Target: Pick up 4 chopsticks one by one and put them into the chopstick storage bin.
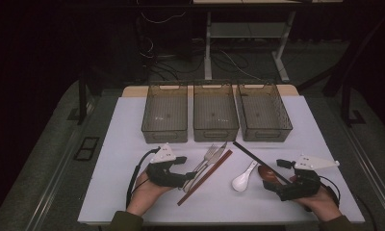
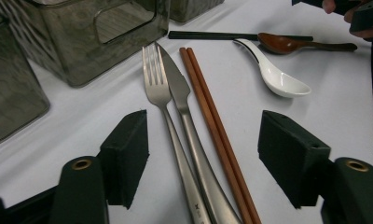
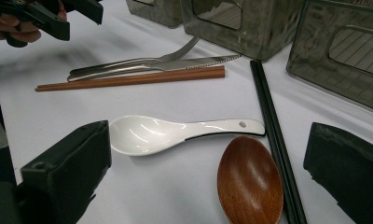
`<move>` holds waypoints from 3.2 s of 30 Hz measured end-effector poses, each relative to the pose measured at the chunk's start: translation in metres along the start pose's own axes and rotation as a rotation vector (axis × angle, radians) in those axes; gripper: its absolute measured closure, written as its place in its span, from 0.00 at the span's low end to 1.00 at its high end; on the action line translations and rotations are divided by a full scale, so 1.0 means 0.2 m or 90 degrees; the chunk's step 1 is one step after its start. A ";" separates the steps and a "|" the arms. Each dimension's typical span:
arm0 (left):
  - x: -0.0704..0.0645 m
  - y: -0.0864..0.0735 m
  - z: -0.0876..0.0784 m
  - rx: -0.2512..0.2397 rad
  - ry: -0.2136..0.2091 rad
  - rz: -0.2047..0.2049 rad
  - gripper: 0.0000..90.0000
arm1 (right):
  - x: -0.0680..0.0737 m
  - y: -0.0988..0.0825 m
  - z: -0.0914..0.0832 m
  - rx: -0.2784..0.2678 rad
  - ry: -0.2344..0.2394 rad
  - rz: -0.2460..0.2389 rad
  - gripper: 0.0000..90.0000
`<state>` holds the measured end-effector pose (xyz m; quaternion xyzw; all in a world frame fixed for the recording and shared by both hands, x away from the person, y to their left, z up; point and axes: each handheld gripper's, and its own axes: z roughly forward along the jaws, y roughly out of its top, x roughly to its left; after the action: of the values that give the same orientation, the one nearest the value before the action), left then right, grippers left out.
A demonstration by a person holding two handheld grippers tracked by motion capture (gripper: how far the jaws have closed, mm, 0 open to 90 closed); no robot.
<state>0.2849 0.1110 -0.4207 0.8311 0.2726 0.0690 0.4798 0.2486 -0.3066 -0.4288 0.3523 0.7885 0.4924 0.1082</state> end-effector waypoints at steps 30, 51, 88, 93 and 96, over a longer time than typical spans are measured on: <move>-0.11 0.08 0.15 0.020 -0.006 0.021 0.53 | 0.01 0.00 0.01 0.001 -0.008 -0.010 0.01; -0.16 0.05 0.22 0.055 0.003 0.024 0.82 | 0.01 0.01 0.01 -0.005 -0.011 -0.006 0.01; -0.19 0.01 0.34 0.138 0.016 0.064 0.89 | 0.02 0.00 0.02 0.004 -0.006 -0.013 0.01; -0.19 0.01 0.34 0.135 0.022 0.062 0.89 | 0.02 0.00 0.03 0.007 -0.008 -0.013 0.01; -0.20 0.01 0.34 0.134 0.025 0.058 0.89 | 0.02 0.00 0.03 0.007 -0.008 -0.014 0.01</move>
<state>0.2783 0.0378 -0.4504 0.8869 0.2494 0.0782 0.3810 0.2492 -0.3004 -0.4305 0.3473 0.7941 0.4850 0.1164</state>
